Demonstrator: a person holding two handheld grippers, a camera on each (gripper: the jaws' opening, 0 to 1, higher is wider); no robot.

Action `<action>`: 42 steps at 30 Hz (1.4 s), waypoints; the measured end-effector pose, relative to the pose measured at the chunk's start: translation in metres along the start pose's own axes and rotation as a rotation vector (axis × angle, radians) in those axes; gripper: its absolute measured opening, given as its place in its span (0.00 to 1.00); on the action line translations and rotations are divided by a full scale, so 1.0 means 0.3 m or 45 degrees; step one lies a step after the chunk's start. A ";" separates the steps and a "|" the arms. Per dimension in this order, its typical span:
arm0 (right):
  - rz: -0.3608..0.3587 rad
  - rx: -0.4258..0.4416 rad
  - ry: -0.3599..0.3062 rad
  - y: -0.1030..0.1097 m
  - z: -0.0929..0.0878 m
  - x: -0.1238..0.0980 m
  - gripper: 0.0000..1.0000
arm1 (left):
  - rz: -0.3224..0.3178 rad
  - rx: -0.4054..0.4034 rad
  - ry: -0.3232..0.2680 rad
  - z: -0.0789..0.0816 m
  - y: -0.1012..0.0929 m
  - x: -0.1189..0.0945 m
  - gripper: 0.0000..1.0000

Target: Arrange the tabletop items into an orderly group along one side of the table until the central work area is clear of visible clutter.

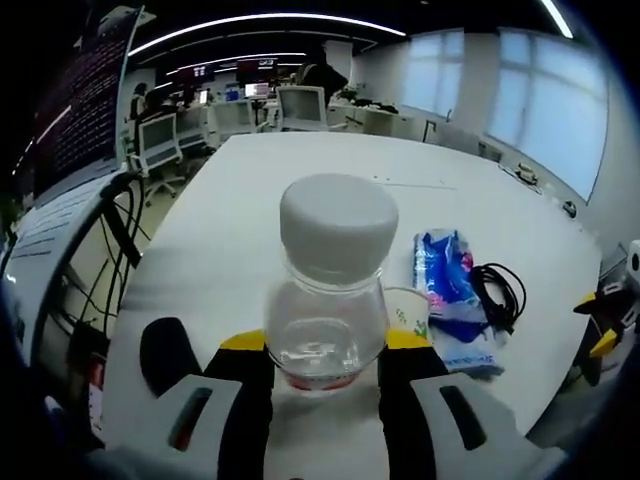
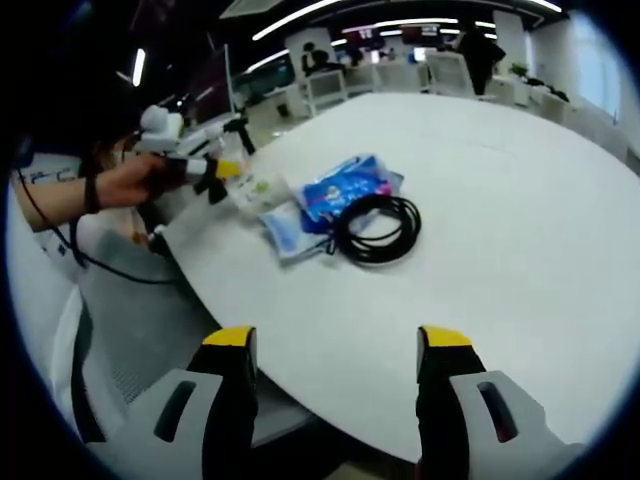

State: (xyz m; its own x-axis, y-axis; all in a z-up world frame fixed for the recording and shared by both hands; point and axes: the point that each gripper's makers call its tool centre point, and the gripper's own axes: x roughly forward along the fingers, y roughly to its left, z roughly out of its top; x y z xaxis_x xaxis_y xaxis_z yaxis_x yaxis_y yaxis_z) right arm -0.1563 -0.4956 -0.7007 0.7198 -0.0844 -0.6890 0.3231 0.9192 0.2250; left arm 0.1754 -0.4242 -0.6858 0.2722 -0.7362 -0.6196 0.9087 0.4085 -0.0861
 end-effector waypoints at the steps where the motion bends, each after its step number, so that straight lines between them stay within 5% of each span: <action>1: -0.001 0.002 -0.001 -0.001 -0.001 -0.002 0.63 | 0.000 -0.001 -0.001 0.003 -0.002 0.004 0.40; 42: 0.008 0.048 -0.006 -0.102 -0.027 -0.018 0.63 | 0.046 -0.091 -0.011 0.110 -0.104 0.167 0.40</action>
State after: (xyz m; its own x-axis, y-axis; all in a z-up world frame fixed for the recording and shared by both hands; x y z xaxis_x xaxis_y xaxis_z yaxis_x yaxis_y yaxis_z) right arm -0.1751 -0.5201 -0.7096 0.7248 -0.0802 -0.6843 0.3412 0.9046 0.2554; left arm 0.1710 -0.4915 -0.6884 0.3070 -0.7247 -0.6169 0.8736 0.4718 -0.1194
